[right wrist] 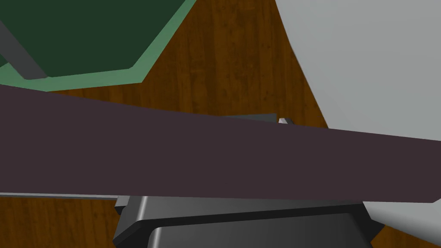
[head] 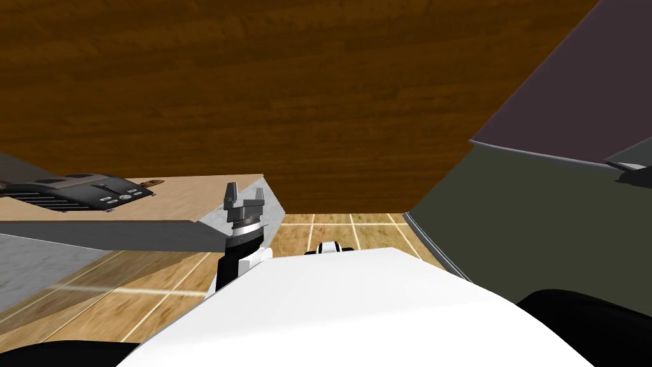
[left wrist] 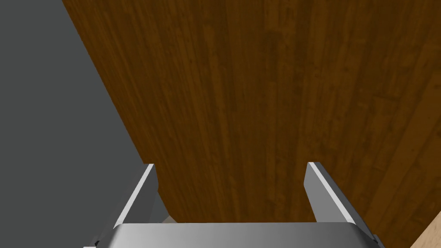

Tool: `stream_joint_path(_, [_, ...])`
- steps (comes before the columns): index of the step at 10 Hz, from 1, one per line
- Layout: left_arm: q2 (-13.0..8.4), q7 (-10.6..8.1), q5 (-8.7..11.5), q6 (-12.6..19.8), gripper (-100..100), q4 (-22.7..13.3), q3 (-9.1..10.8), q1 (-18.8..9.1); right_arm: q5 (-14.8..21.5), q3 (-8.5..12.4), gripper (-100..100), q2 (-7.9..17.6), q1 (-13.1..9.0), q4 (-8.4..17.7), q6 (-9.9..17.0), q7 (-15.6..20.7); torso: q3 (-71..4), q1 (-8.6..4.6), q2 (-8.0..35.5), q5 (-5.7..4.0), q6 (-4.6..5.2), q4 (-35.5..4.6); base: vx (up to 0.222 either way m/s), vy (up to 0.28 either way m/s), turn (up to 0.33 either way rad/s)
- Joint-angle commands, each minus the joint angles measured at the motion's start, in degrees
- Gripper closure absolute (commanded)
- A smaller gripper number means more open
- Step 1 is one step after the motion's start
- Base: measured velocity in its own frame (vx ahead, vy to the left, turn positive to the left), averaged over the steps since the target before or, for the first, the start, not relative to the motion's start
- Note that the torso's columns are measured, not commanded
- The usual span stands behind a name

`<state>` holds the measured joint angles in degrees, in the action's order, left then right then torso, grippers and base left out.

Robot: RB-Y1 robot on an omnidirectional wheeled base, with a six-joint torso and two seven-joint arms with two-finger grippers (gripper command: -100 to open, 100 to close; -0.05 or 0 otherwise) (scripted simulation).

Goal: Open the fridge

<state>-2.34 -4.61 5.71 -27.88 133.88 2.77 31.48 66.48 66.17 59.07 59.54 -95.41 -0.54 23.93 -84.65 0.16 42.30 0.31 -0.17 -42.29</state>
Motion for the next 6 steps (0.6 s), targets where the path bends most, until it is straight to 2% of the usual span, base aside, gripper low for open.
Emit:
stream_joint_path(1, [0.0,0.0,0.0,0.0,0,0.0,-0.01,0.0,-1.3,-0.6,100,-0.3,2.1,4.4,1.5,-0.3,0.1,-0.13,0.0,-0.33,-0.07,0.1,-0.037,0.076,0.426])
stream_joint_path(2, [0.0,0.0,0.0,0.0,0,0.0,-0.01,0.0,-1.3,-0.6,100,-0.3,2.1,5.7,1.5,-0.3,0.0,-0.33,-0.2,-0.44,-0.25,0.1,-0.036,0.049,0.295])
stream_joint_path(3, [0.0,0.0,0.0,0.0,0,0.0,-0.01,0.0,-2.7,-1.3,100,-0.6,4.2,7.5,3.0,-0.6,-0.2,-0.57,-0.3,-0.43,-0.28,0.1,-0.035,0.052,0.343])
stream_joint_path(4, [0.0,0.0,0.0,0.0,0,0.0,-0.01,0.0,-2.7,-1.3,100,-0.6,4.2,7.9,3.0,-0.6,-0.1,-0.54,-0.4,-0.74,-0.22,0.1,-0.034,0.071,0.365])
stream_joint_path(6, [0.0,0.0,0.0,0.0,0,0.0,0.0,0.0,-2.7,-1.3,100,-0.6,4.2,11.9,3.0,-0.6,-0.3,-1.04,-0.6,-0.66,-0.53,0.2,-0.011,0.035,0.166])
